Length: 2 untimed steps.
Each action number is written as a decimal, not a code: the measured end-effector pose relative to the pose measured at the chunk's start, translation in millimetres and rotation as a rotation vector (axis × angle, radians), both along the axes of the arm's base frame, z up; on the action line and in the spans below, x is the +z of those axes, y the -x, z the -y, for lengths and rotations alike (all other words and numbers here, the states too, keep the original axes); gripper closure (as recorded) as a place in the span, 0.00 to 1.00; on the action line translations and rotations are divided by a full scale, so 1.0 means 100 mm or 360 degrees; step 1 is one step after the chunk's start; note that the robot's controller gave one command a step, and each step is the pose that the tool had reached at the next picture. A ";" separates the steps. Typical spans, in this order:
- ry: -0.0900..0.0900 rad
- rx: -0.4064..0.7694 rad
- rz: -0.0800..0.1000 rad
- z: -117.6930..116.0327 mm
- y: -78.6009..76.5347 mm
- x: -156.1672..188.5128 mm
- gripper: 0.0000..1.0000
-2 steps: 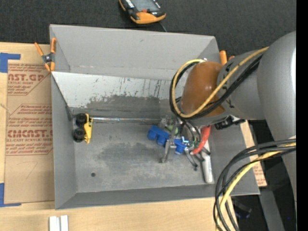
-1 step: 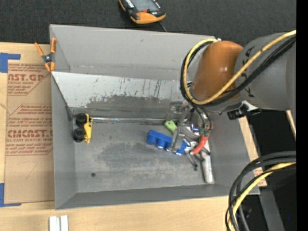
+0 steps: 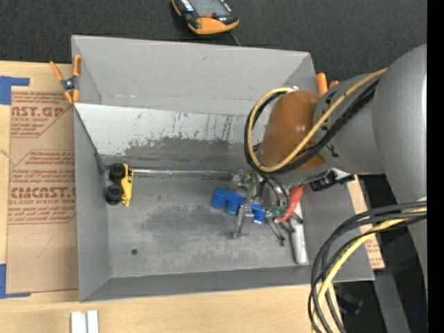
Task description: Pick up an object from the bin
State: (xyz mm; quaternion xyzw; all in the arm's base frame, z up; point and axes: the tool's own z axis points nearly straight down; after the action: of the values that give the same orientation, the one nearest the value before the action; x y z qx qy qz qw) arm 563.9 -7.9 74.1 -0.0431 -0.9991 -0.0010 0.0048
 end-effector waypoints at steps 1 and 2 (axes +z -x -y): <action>0.0003 -0.0435 0.0048 -0.23 0.03 -0.04 0.00; 0.0003 -0.0280 0.0008 -0.25 0.14 -0.03 1.00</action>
Offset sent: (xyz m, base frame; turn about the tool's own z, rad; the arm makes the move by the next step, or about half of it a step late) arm -0.0148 0.0243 -0.0041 0.1769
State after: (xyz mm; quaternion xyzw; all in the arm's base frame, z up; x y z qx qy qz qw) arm 550.2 17.0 70.9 -0.1307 -0.9914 -0.0007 0.0022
